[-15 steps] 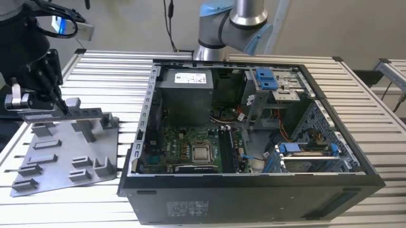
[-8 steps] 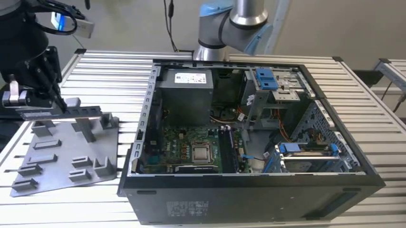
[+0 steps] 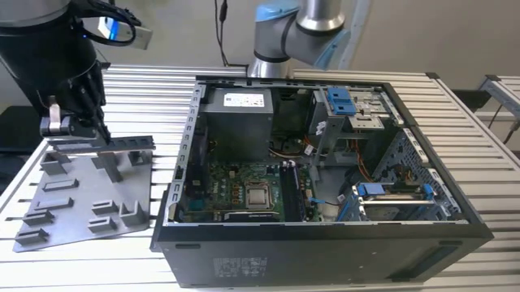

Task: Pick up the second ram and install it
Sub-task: 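Pick up the second ram and move it above second insertion slot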

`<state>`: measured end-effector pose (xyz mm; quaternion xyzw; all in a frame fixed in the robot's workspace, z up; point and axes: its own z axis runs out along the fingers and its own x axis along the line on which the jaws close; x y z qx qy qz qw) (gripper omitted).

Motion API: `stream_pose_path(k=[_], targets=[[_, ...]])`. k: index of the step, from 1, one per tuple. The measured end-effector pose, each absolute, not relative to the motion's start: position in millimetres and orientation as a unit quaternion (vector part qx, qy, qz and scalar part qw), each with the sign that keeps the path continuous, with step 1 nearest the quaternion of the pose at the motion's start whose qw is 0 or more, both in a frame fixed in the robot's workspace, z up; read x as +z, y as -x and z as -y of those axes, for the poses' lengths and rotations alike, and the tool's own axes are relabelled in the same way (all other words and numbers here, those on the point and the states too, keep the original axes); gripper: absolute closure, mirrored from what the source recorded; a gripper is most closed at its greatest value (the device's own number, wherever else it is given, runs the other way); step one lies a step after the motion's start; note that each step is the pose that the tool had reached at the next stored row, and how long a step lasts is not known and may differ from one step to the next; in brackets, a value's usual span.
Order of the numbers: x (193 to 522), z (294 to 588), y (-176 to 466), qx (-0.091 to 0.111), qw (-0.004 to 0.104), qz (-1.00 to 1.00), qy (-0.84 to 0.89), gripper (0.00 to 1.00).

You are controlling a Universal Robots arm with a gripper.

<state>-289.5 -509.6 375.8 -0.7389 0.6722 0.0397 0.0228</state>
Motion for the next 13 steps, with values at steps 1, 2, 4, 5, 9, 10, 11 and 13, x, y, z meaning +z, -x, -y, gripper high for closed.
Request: stream_pose_path(k=[1, 2, 4, 5, 9, 10, 11, 13], targets=[[375.8, 509.7, 285.0, 0.040, 0.023, -0.672, 0.739, 0.86], [375.8, 509.8, 280.5, 0.040, 0.023, -0.672, 0.739, 0.86], [375.8, 510.0, 271.5, 0.041, 0.024, -0.672, 0.739, 0.86], [375.8, 510.1, 266.8, 0.042, 0.024, -0.672, 0.739, 0.86], [375.8, 510.7, 248.7, 0.043, 0.026, -0.672, 0.739, 0.86], [375.8, 510.9, 244.3, 0.044, 0.026, -0.672, 0.739, 0.86], [375.8, 511.0, 239.6, 0.044, 0.027, -0.672, 0.739, 0.86], [375.8, 511.3, 230.5, 0.045, 0.028, -0.672, 0.739, 0.86]])
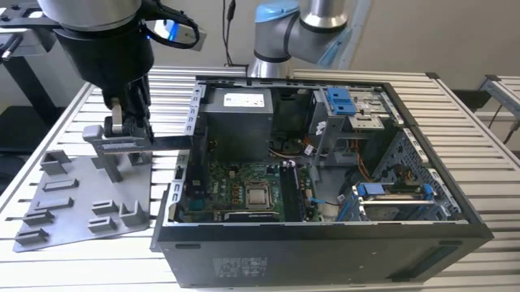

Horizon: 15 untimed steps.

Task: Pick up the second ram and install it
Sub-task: 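Pick up the second ram and move it above second insertion slot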

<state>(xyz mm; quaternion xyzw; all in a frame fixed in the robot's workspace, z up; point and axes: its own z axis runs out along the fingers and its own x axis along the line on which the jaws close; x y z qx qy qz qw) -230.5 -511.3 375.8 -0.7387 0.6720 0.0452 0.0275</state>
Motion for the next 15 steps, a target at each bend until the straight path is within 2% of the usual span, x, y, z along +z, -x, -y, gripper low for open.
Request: stream_pose_path(k=[15], targets=[[375.8, 514.6, 164.0, 0.052, 0.035, -0.671, 0.738, 0.86]])
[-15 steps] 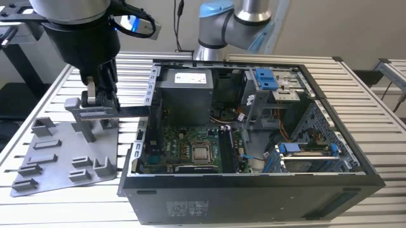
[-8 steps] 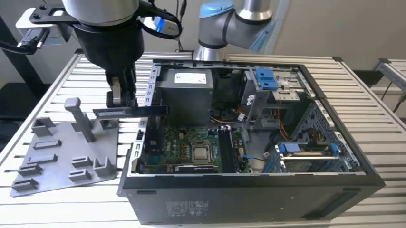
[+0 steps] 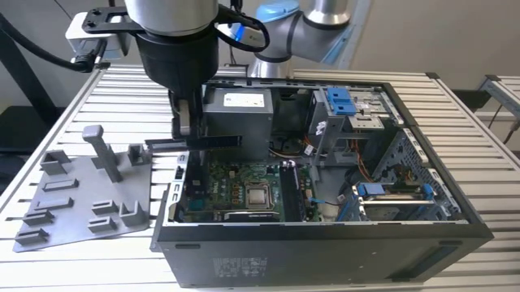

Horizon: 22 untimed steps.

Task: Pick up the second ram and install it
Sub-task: 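Pick up the second ram and move it above second insertion slot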

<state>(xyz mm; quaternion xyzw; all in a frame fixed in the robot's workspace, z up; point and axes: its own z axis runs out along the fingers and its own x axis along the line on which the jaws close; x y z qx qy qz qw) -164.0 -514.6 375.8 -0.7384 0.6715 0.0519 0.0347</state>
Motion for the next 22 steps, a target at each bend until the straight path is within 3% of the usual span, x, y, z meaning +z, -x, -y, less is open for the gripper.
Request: stream_pose_path(k=[22], targets=[[375.8, 516.1, 94.8, 0.055, 0.038, -0.671, 0.738, 0.86]])
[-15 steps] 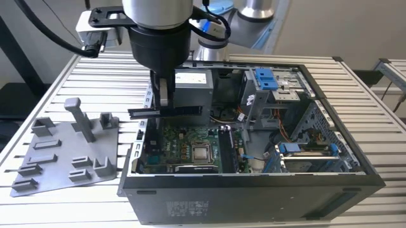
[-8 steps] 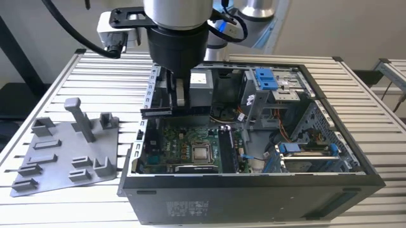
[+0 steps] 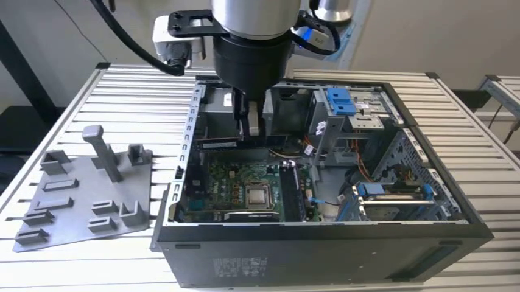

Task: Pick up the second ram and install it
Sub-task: 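Pick up the second ram and move it above second insertion slot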

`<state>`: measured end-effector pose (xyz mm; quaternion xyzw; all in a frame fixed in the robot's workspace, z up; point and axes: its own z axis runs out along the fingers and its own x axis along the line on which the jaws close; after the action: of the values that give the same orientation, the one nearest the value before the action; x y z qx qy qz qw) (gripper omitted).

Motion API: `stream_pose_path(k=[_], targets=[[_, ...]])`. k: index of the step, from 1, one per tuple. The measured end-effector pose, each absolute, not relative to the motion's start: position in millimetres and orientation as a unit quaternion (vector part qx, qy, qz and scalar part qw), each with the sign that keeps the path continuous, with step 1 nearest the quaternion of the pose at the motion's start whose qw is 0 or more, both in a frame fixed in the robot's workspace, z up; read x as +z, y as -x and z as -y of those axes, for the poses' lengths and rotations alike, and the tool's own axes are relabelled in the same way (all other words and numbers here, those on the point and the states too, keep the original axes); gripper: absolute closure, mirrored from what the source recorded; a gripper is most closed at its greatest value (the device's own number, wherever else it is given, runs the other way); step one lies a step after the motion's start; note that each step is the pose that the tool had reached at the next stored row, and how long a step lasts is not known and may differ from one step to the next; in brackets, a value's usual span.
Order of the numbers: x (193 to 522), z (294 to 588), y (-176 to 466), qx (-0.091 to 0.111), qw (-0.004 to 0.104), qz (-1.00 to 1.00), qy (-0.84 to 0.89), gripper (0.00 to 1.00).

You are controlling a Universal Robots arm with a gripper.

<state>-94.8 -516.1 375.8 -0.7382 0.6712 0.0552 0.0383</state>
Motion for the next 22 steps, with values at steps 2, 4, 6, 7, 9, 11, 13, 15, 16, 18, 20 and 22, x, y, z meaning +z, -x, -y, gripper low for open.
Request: stream_pose_path(k=[2, 4, 6, 7, 9, 11, 13, 15, 16, 18, 20, 22], targets=[[375.8, 516.3, 88.0, 0.056, 0.039, -0.671, 0.738, 0.86], [375.8, 516.5, 79.5, 0.056, 0.039, -0.671, 0.738, 0.86], [375.8, 516.8, 70.2, 0.057, 0.040, -0.671, 0.738, 0.86], [375.8, 517.0, 65.5, 0.057, 0.040, -0.671, 0.738, 0.86], [375.8, 517.0, 56.8, 0.057, 0.040, -0.671, 0.738, 0.86], [375.8, 517.0, 48.4, 0.057, 0.039, -0.671, 0.738, 0.86], [375.8, 517.0, 40.5, 0.058, 0.039, -0.671, 0.738, 0.86], [375.8, 517.1, 34.5, 0.058, 0.039, -0.671, 0.738, 0.86], [375.8, 517.0, 31.7, 0.058, 0.039, -0.671, 0.738, 0.86], [375.8, 517.0, 26.9, 0.058, 0.039, -0.671, 0.738, 0.86], [375.7, 517.0, 22.2, 0.058, 0.039, -0.671, 0.738, 0.86], [375.8, 517.0, 18.4, 0.058, 0.039, -0.671, 0.738, 0.86]])
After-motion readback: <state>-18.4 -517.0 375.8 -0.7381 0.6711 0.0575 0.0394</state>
